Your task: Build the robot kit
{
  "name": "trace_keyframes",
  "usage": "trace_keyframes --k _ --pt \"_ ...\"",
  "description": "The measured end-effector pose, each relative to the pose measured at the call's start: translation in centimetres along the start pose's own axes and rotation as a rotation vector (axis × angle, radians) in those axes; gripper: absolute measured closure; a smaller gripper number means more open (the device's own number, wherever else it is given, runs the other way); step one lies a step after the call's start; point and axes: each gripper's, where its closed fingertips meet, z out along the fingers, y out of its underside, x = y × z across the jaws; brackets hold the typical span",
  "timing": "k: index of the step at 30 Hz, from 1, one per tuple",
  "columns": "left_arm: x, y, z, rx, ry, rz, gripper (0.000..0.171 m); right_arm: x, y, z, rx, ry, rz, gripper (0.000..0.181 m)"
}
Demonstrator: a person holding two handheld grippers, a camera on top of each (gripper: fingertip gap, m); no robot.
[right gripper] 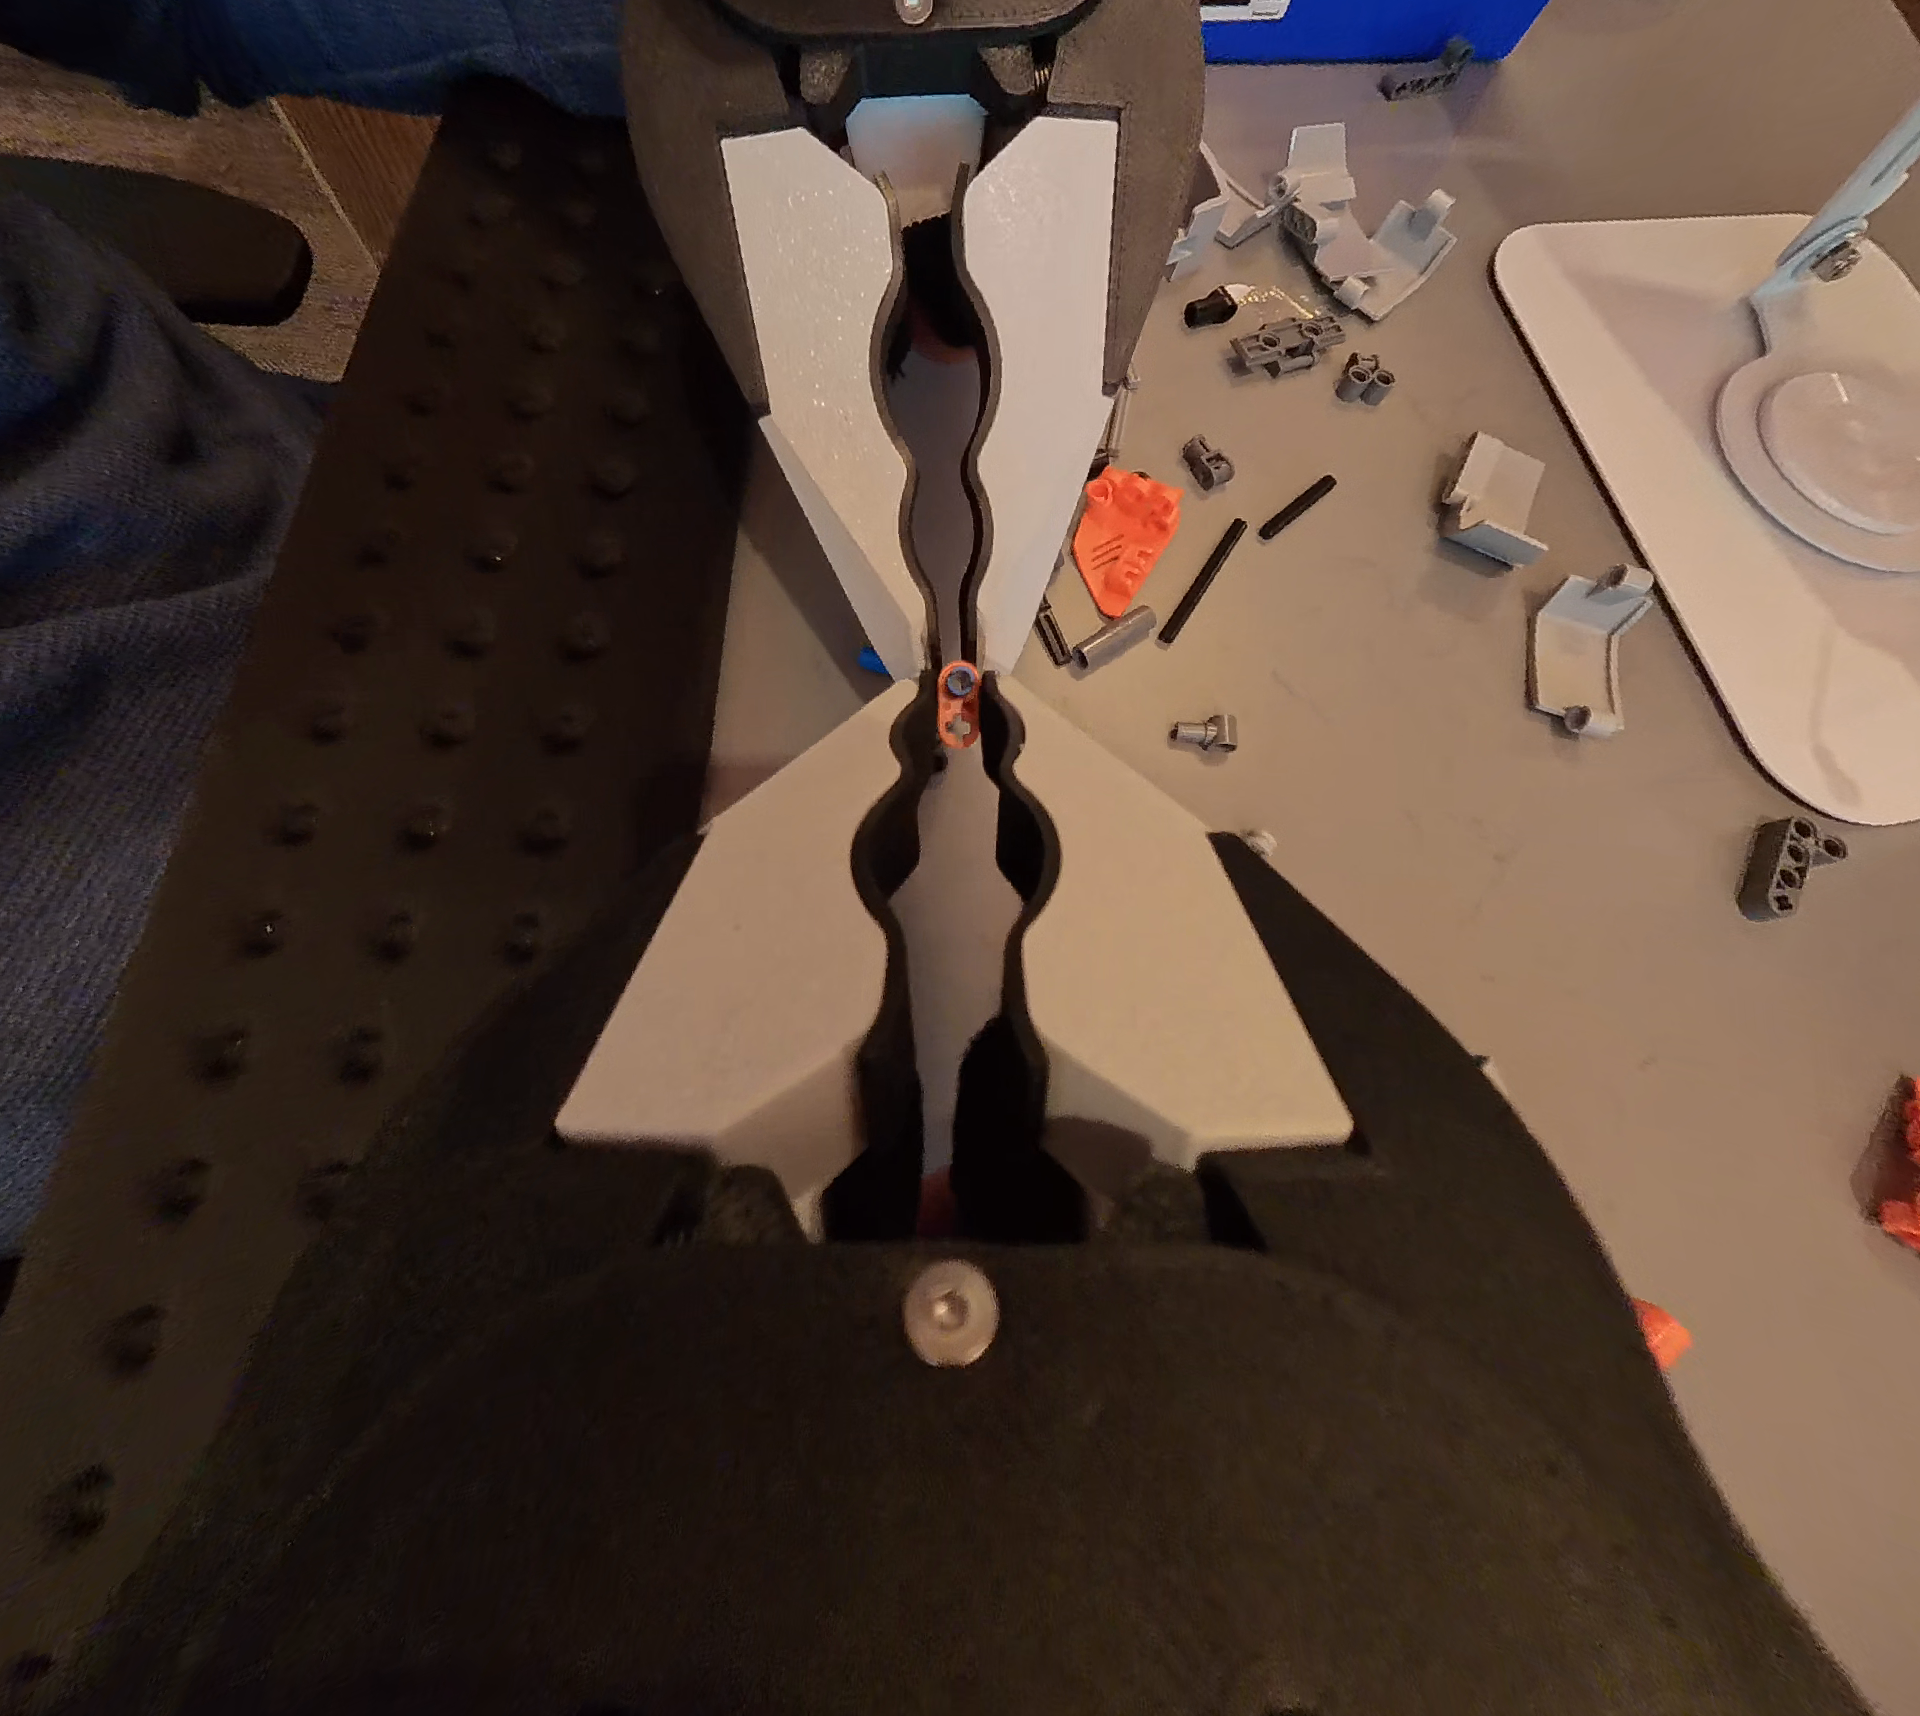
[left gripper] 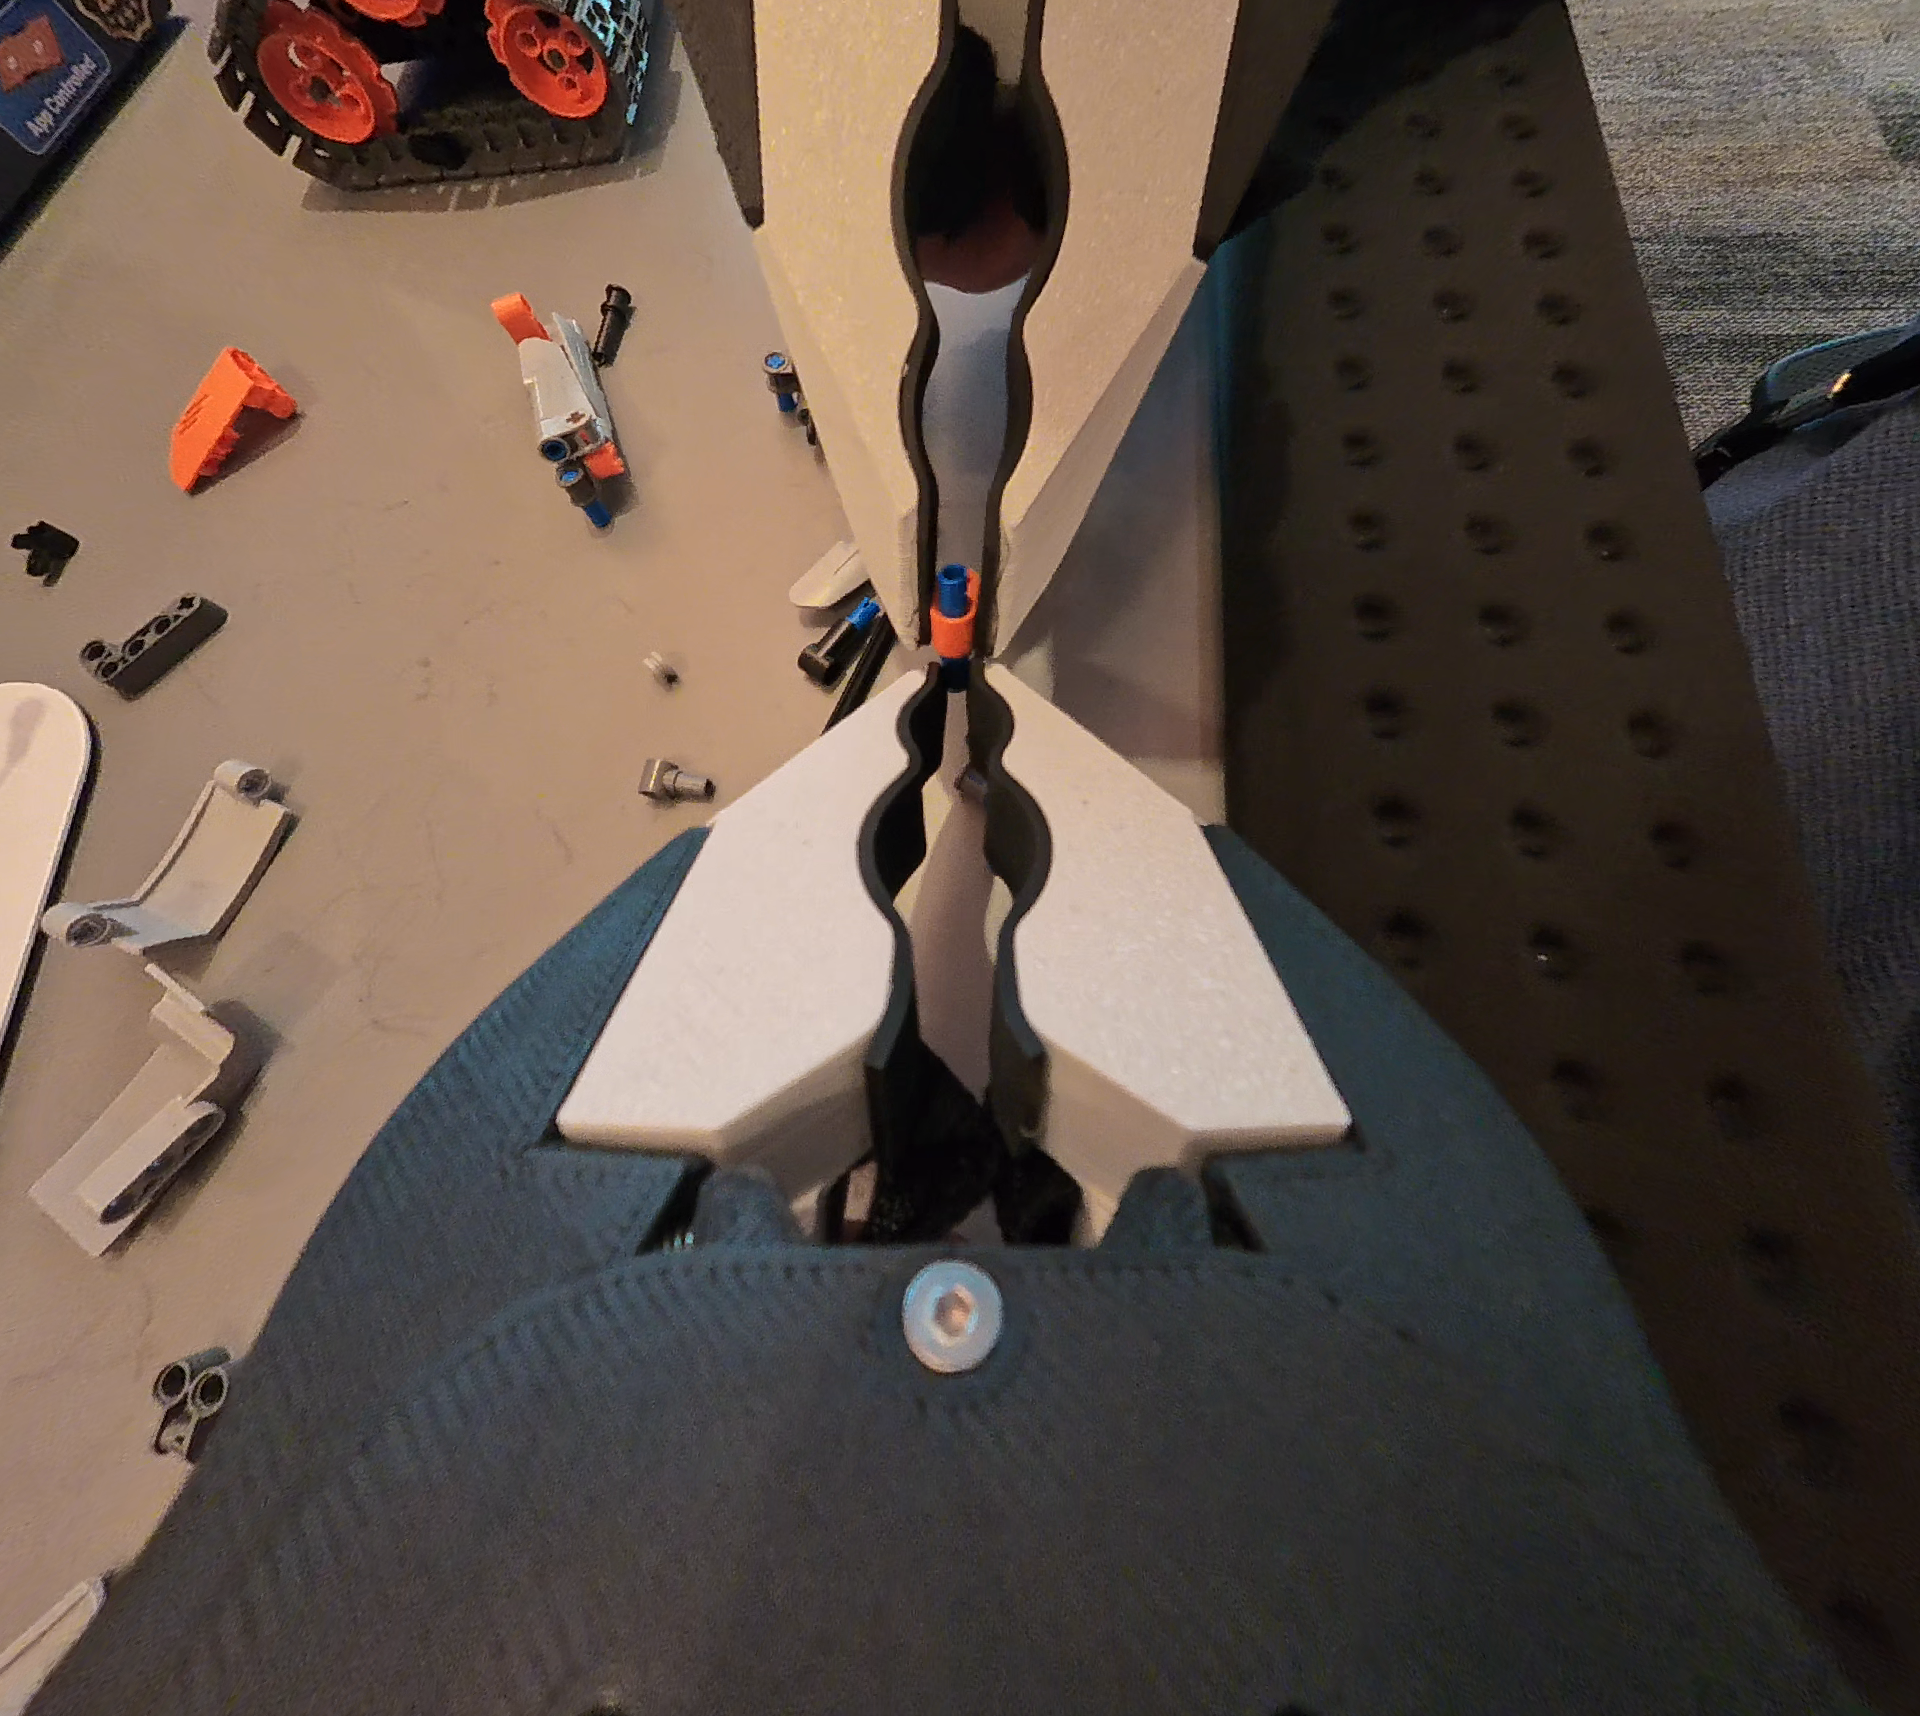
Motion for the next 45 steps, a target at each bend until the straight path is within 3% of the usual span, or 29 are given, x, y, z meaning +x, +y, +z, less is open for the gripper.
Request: trace_keyframes --k 4,10,25,45 --pt "0.3 0.3 0.2 -0.017 0.018 -0.005 0.169 -0.3 0.4 0.2 -0.025 -0.025 -0.011 0.176" --pt "0.4 2.1 0.1 -0.113 0.015 0.047 0.153 -0.4 1.5 0.6 -0.141 -0.061 -0.051 0.176" --pt "0.6 3.1 0.9 -0.171 0.005 0.091 0.169 -0.6 3.1 1.6 -0.281 -0.086 -0.152 0.177" --pt "0.3 2.8 1.3 -0.191 -0.053 0.188 0.171 -0.3 3.7 1.2 -0.399 -0.083 -0.202 0.176"
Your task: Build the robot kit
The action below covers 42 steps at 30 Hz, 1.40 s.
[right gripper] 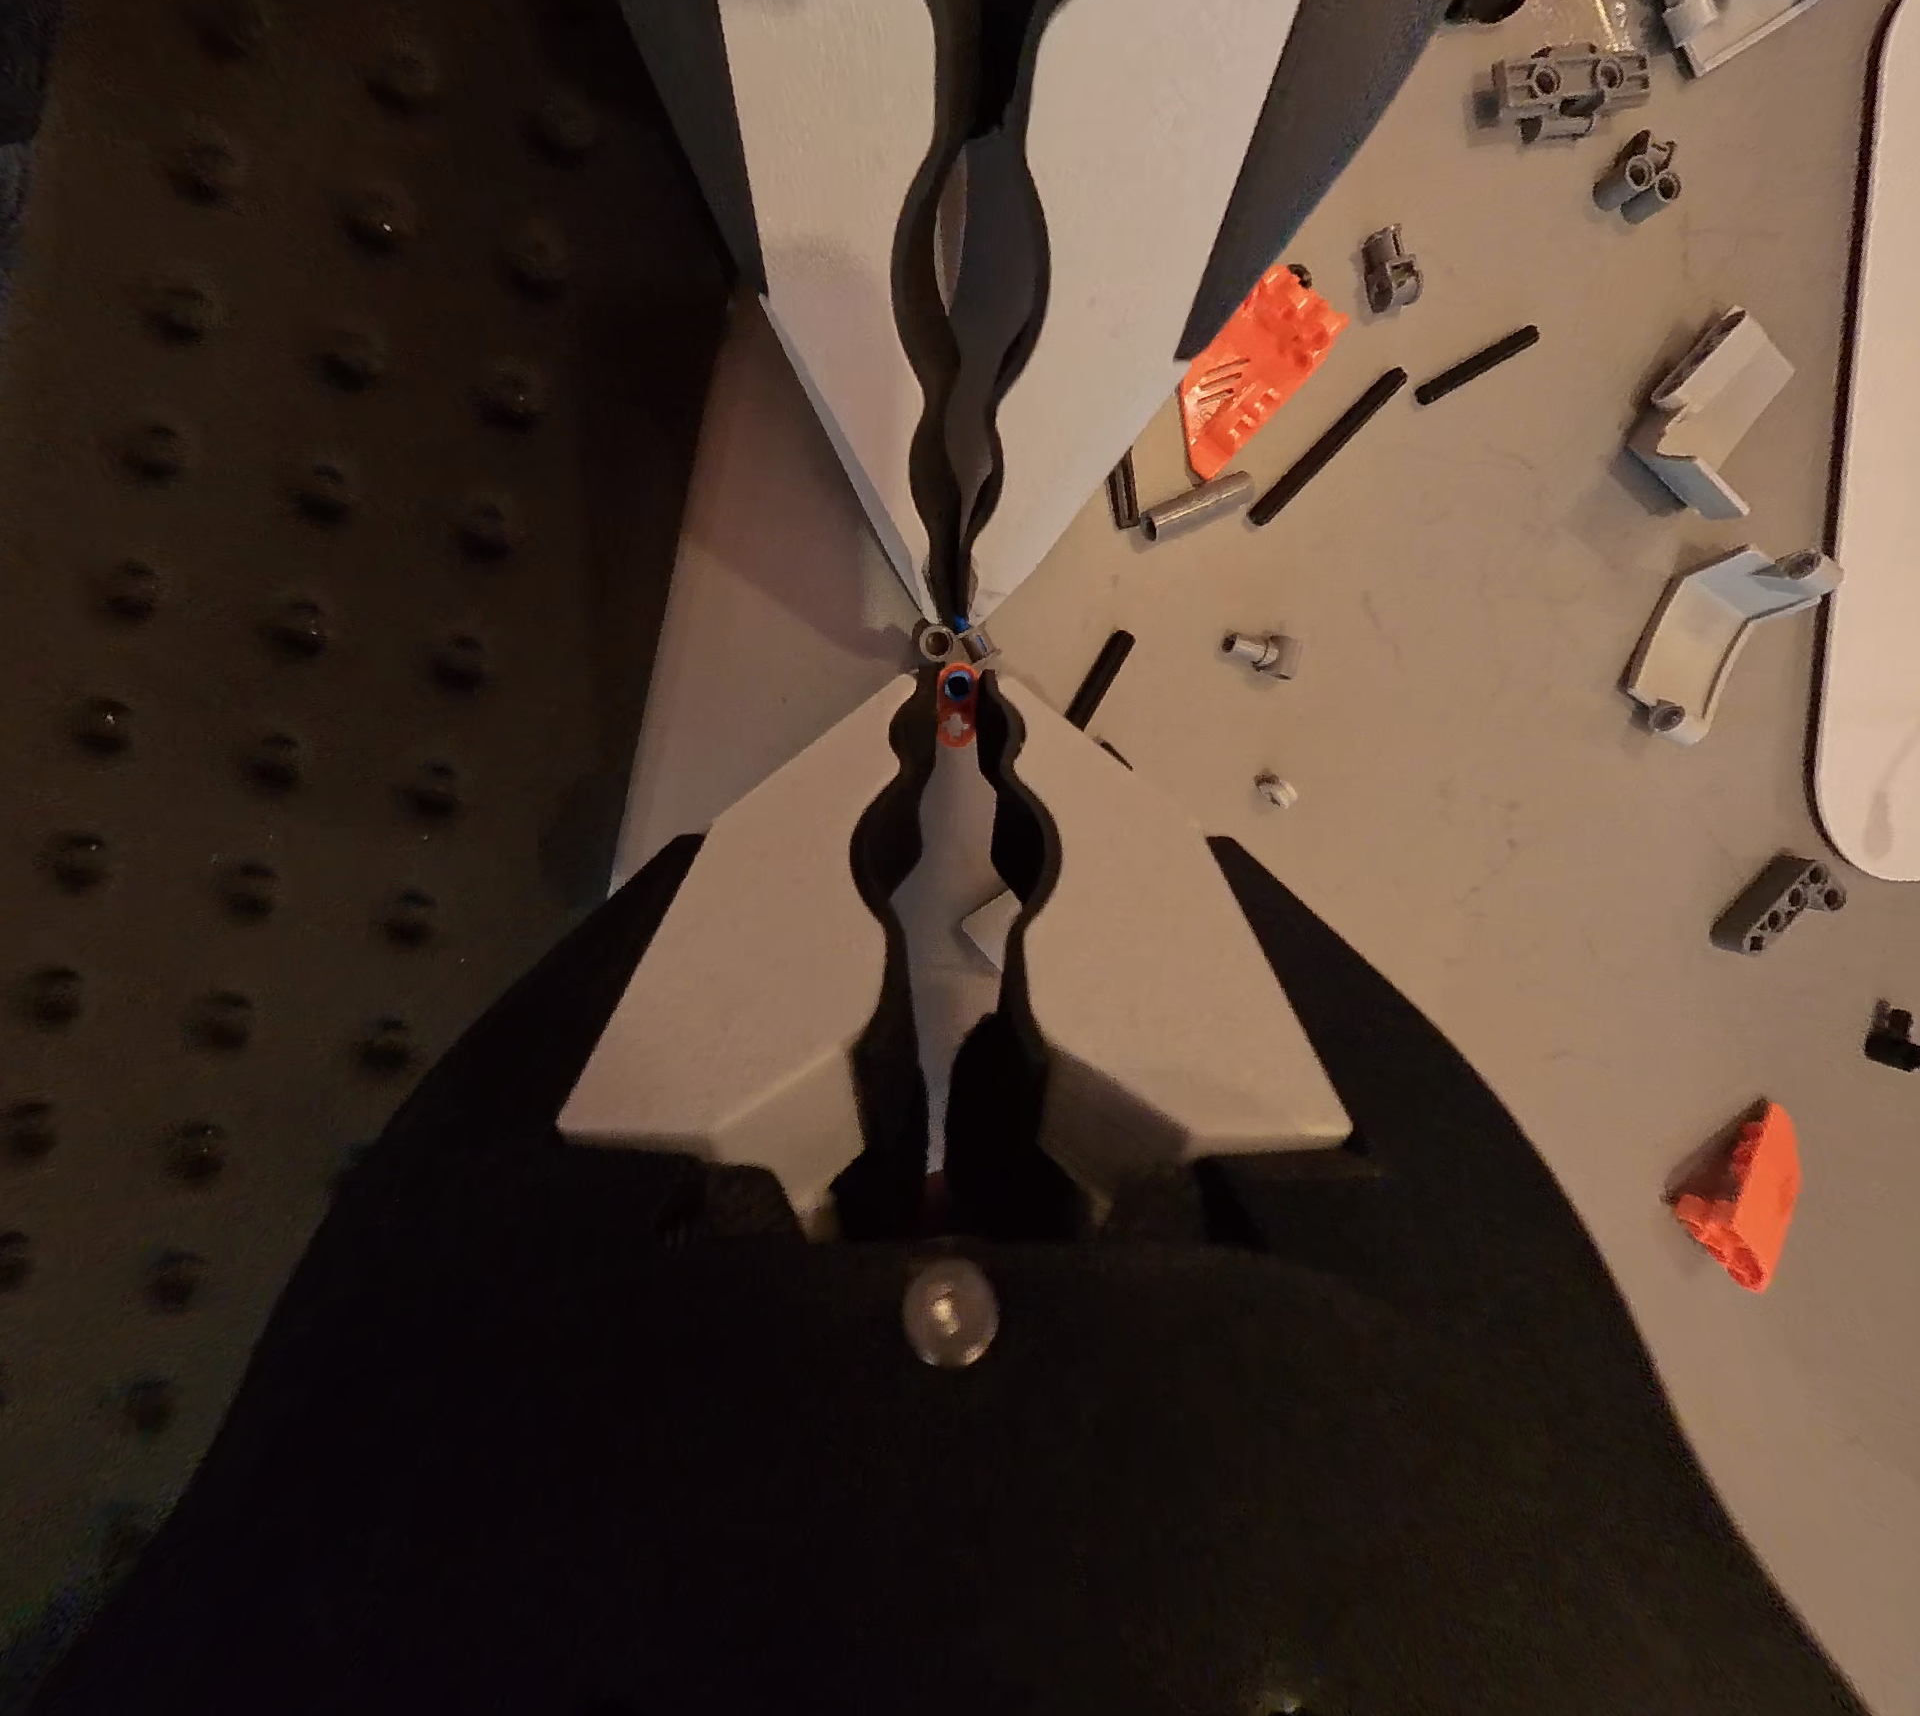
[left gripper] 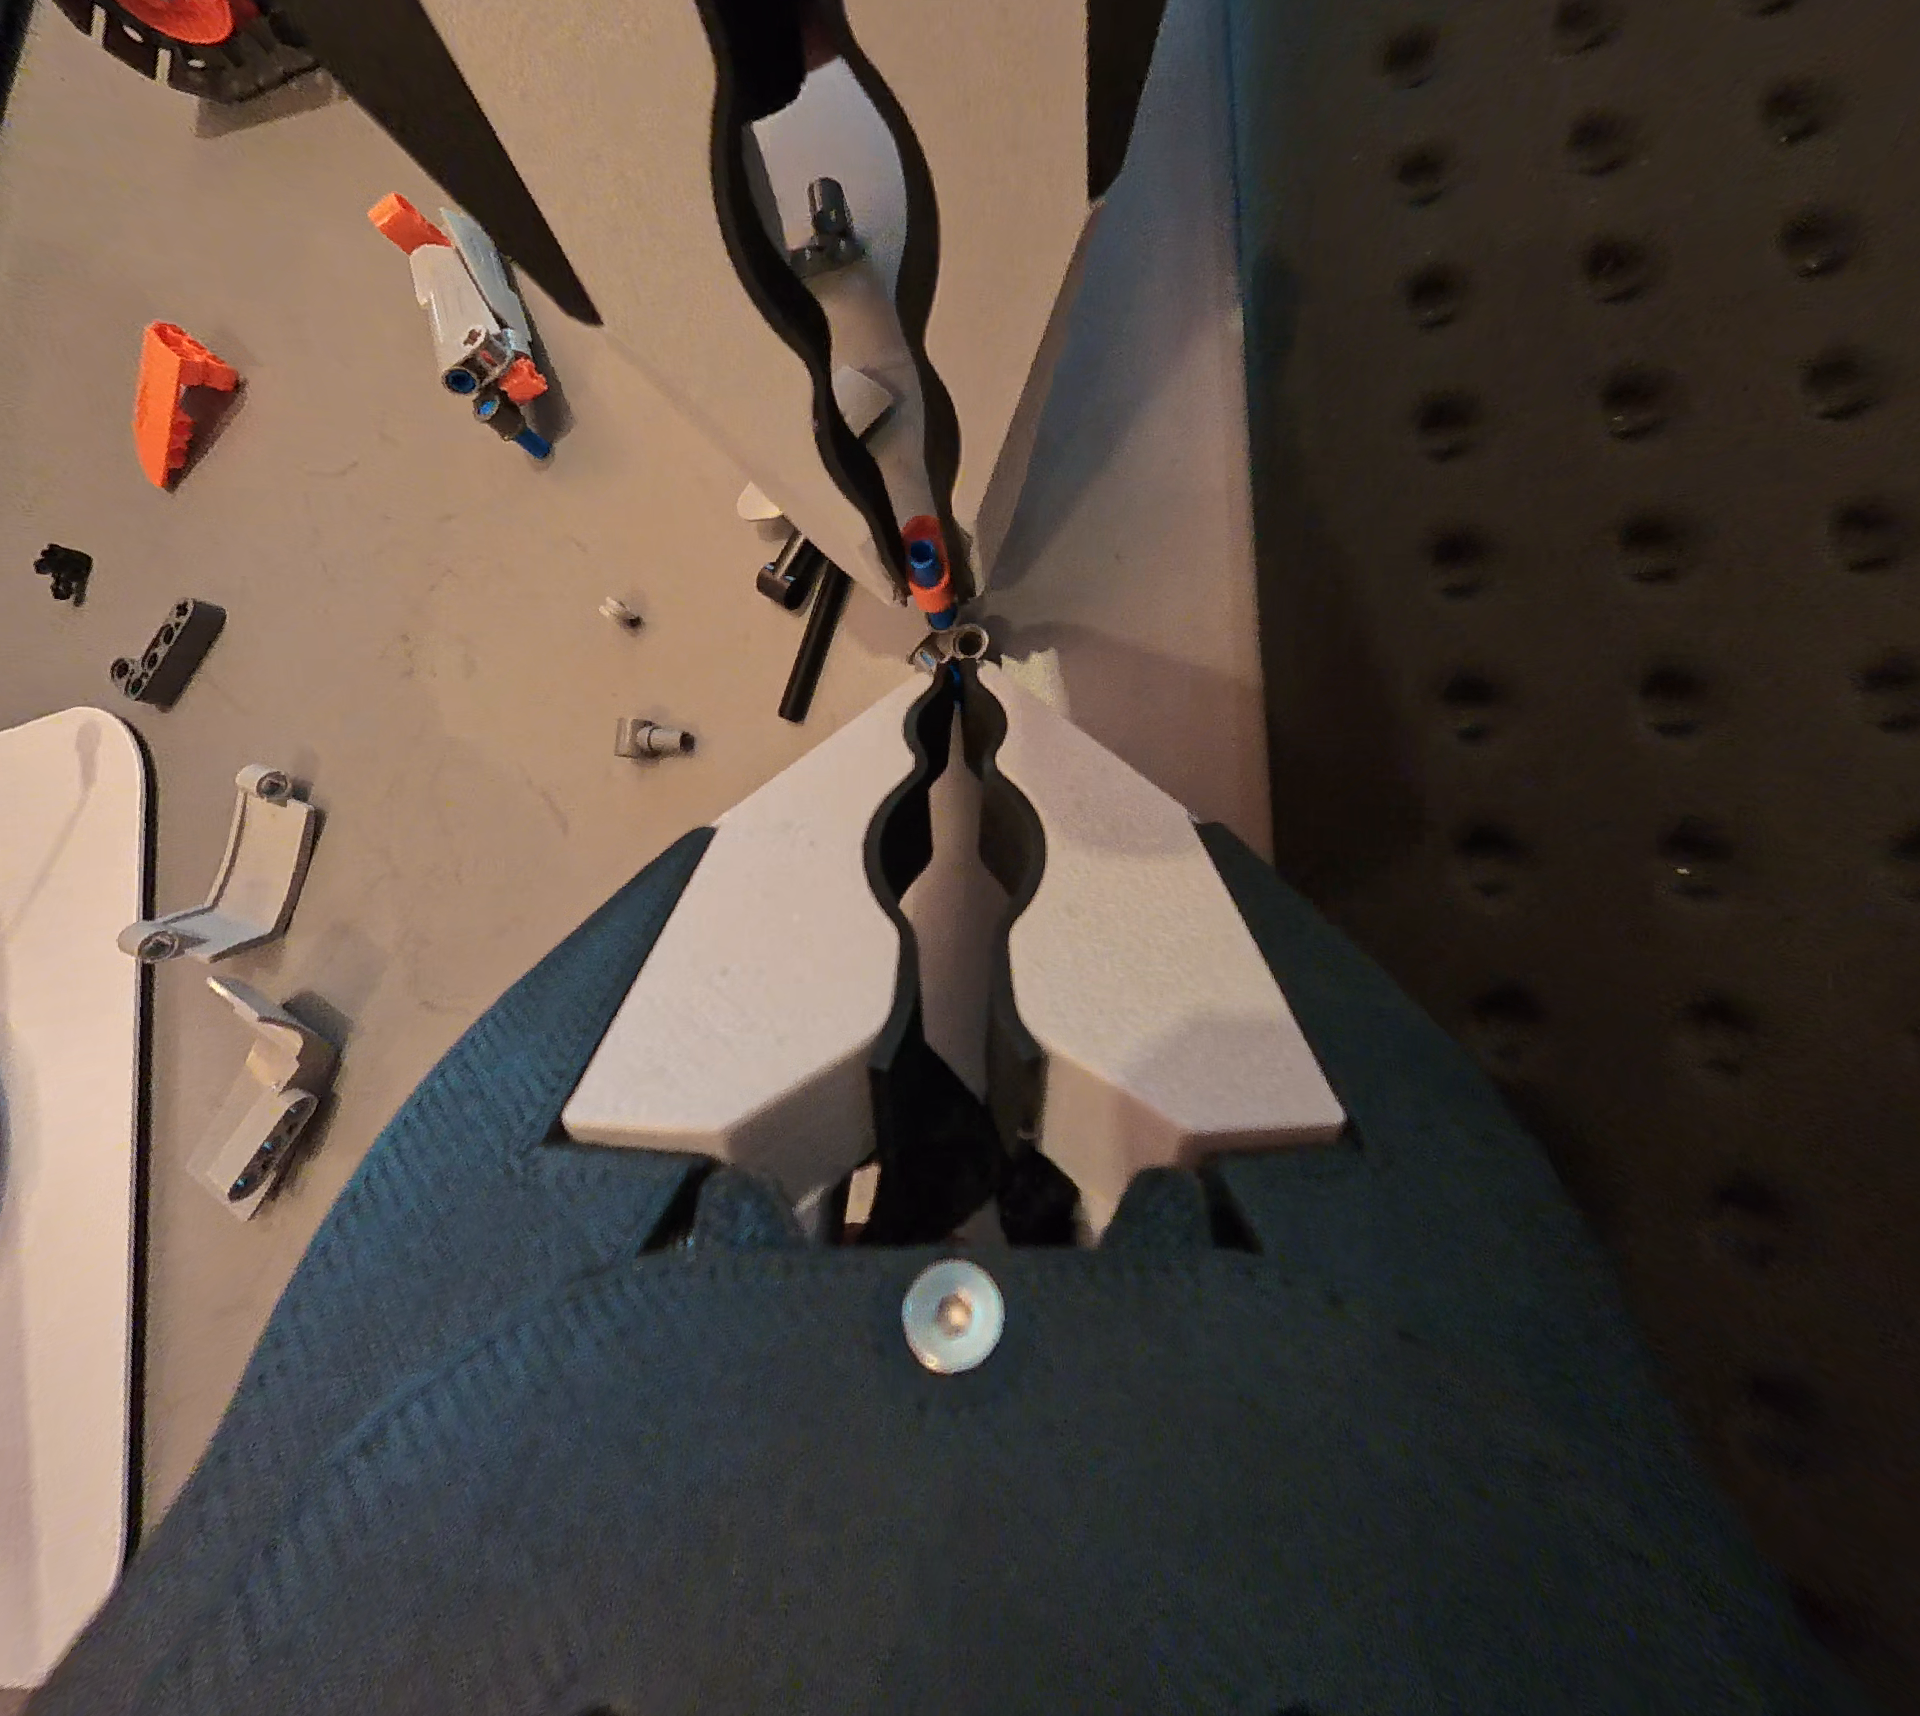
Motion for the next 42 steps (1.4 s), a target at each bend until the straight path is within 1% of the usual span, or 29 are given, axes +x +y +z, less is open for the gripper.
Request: trace_keyframes --k 7,10,15,18,22,24,26,27,29,31,33,34,36,38,40,42 --pt "0.0 0.0 0.0 0.004 0.001 -0.003 0.171 -0.1 0.0 0.0 -0.108 -0.051 -0.082 0.177" --pt "0.0 0.0 0.0 0.004 0.001 -0.004 0.171 -0.1 0.0 0.0 -0.123 -0.081 -0.085 0.177" --pt "0.1 -0.1 0.1 0.008 0.006 -0.004 0.171 -0.4 0.3 0.3 -0.15 -0.082 -0.12 0.176" --pt "0.1 -0.1 0.1 0.008 0.006 -0.003 0.171 -0.4 0.4 0.3 -0.13 -0.099 -0.09 0.176" --pt "0.1 -0.1 0.1 0.009 0.01 -0.008 0.171 -0.5 0.4 0.5 -0.143 -0.174 -0.015 0.176" --pt "0.1 -0.1 0.1 0.01 0.01 -0.01 0.171 -0.5 0.4 0.5 -0.147 -0.181 0.001 0.176" --pt "-0.4 0.0 0.0 0.007 -0.017 -0.017 0.171 0.0 0.4 0.6 -0.134 -0.128 -0.02 0.176" --pt "-0.7 0.1 -0.2 0.014 -0.018 -0.034 0.166 0.4 0.5 0.4 -0.124 -0.086 -0.04 0.176" --pt "-1.4 -0.6 -1.1 0.072 -0.024 -0.093 0.156 1.1 -0.6 -0.6 -0.033 -0.001 -0.063 0.176" --pt "-2.4 -1.6 -2.1 0.146 -0.046 -0.153 0.149 2.1 -1.1 -1.8 0.016 0.117 -0.123 0.176" --pt "-2.8 -2.1 -2.7 0.194 -0.027 -0.214 0.15 2.5 -2.1 -2.9 0.079 0.213 -0.177 0.176" --pt "-3.1 -2.3 -2.8 0.212 -0.022 -0.246 0.154 2.6 -2.3 -3.3 0.085 0.256 -0.231 0.176" --pt "-3.3 -2.7 -3.1 0.246 -0.006 -0.284 0.157 3.1 -2.4 -3.8 0.042 0.357 -0.357 0.176" --pt "-3.4 -3.1 -3.4 0.283 0.012 -0.313 0.16 3.1 -2.7 -4.0 0.018 0.407 -0.455 0.176" --pt "-3.8 -3.2 -3.5 0.297 0.0 -0.334 0.161 3.4 -2.8 -4.1 0.0 0.452 -0.507 0.176" --pt "-4.2 -3.2 -3.6 0.302 -0.032 -0.323 0.161 3.8 -2.8 -4.3 0.005 0.483 -0.499 0.176"
